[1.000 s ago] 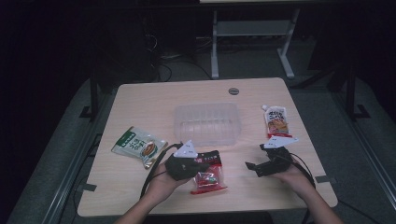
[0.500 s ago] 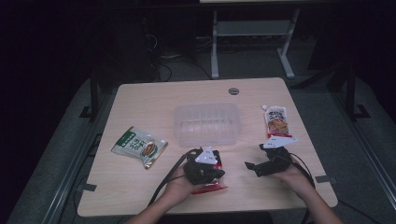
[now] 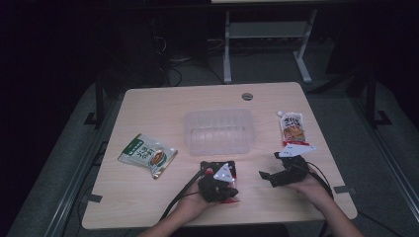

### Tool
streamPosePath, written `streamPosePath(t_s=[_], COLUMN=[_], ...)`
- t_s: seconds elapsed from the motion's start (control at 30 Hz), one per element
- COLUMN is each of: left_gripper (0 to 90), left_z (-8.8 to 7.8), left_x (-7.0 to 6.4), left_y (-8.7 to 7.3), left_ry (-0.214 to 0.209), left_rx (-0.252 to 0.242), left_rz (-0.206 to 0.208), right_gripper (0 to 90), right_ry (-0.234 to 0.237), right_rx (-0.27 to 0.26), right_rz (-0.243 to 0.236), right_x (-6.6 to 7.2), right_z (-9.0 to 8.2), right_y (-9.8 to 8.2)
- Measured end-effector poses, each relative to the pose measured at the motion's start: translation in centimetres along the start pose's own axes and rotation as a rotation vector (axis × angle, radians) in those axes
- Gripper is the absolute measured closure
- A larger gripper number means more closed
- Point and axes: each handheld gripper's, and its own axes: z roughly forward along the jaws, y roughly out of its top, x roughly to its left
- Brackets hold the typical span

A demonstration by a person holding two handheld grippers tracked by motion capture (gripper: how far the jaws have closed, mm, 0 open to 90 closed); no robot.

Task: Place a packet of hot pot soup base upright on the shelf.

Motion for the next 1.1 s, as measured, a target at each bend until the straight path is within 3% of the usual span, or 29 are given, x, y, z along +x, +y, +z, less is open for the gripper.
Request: streamPosePath(t_s=[0.5,0.73,1.1], left_gripper=[89.7,89.7,89.7], left_z=[-3.2,-5.0,-7.1], left_x=[0.3,0.2,1.3], left_y=[-2.2,-4.1,-6.0], left_ry=[0.023,0.067,0.129], left_rx=[0.033,0.052,0.056], left_rz=[-0.03,-0.031,-0.072], right_gripper=[4.9,5.0,5.1], right_ry=[-0.007,-0.009,-0.008], right_rx=[-0.003,0.004,0.008], right_rz=[-0.006,-0.002,0.002], right_x=[-0.2,-0.1,-0.1], right_z=[-0.1,0.0,0.2], right_y=[0.0,0.0,0.1])
